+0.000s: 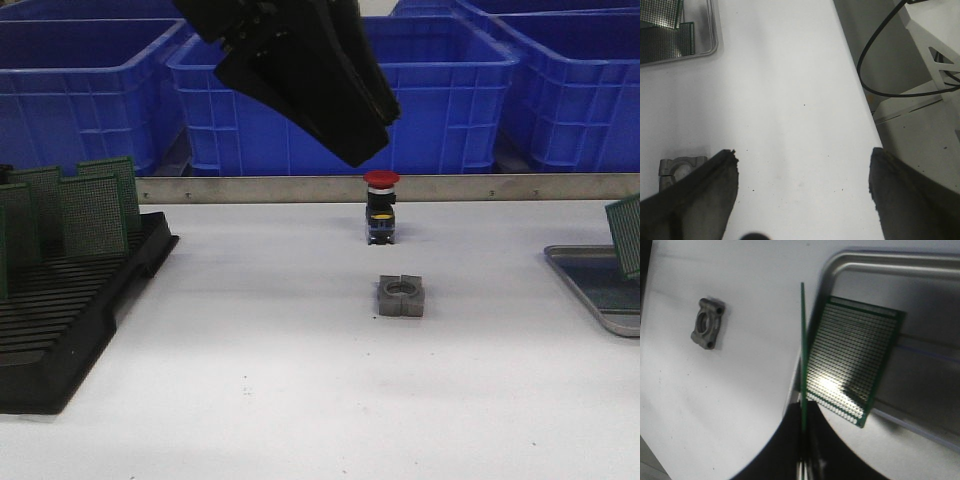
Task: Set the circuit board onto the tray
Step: 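Lower the second board onto the silver tray and open the right gripper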
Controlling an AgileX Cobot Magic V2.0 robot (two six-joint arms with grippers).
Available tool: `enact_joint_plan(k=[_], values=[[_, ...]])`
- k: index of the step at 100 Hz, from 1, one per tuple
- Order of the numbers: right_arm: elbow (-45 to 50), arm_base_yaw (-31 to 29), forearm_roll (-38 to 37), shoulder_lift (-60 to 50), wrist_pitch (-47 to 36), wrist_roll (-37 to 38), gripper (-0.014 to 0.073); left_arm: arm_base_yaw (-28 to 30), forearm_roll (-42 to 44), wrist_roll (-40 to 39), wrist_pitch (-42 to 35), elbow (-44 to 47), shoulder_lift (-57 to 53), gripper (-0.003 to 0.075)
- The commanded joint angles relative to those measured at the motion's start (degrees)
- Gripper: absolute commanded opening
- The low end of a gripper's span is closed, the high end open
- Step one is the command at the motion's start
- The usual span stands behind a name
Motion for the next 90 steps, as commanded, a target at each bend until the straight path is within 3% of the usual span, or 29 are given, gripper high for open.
enact_joint_plan(k=[1, 72, 90], values=[[-1.61, -0.98, 4.37, -0.43, 1.90, 2.17, -0.0069, -0.46, -3.63, -0.11, 0.71, -1.67, -2.88, 0.0517], [-1.61, -0.98, 8.01, 1.30, 1.77, 5.34, -0.0064, -0.46, -3.63, -0.11, 0.81, -1.67, -2.88, 0.0517], [-1.61, -0.98, 7.54, 1.30, 1.62, 6.96, 0.0073, -0.46, -3.63, -0.11, 0.81, -1.67, -2.88, 0.0517]])
